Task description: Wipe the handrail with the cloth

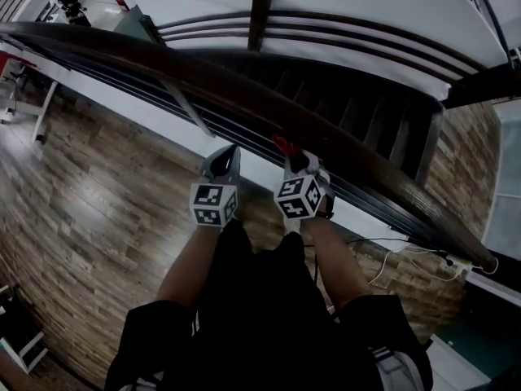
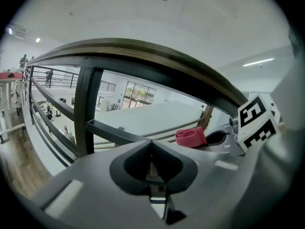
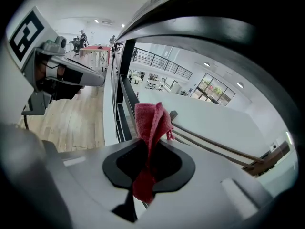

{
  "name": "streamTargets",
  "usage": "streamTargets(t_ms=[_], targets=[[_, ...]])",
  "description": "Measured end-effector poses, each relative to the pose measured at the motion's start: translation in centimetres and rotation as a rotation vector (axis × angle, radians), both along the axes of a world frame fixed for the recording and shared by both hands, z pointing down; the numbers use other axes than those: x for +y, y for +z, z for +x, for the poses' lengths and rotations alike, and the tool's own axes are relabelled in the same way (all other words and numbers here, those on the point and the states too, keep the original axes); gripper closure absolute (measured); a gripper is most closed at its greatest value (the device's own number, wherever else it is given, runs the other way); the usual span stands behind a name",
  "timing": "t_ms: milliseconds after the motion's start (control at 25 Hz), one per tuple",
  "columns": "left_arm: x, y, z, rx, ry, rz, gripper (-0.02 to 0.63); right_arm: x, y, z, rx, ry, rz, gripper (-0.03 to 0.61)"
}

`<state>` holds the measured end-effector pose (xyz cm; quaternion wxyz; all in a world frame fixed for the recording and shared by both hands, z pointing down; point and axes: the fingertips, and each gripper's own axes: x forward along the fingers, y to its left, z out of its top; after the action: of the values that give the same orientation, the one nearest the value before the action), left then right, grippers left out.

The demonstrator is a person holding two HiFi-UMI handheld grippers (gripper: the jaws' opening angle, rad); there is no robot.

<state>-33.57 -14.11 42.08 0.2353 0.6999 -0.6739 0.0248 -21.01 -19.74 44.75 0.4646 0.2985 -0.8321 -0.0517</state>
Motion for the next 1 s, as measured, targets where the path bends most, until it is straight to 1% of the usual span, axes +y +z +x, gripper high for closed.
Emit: streamTargets(t_ms=[280, 560, 1000], targets=[[0.2, -0.1, -2.9, -0.015, 0.015, -0.017, 0.614, -0.3, 0.1, -3.3, -0.001, 0.013, -0.015, 0.537], [1.0, 0.8, -6.4, -0.014, -0.002, -0.027, 0.614, -0.2, 0.2, -7.2, -0.004, -0.004, -0.006, 0.537], [1.2, 0.2, -10.7, -0.015, -0.015, -0.024, 0.614, 0.1, 0.3, -12.9, -0.018, -0.031, -0.012, 0.537]])
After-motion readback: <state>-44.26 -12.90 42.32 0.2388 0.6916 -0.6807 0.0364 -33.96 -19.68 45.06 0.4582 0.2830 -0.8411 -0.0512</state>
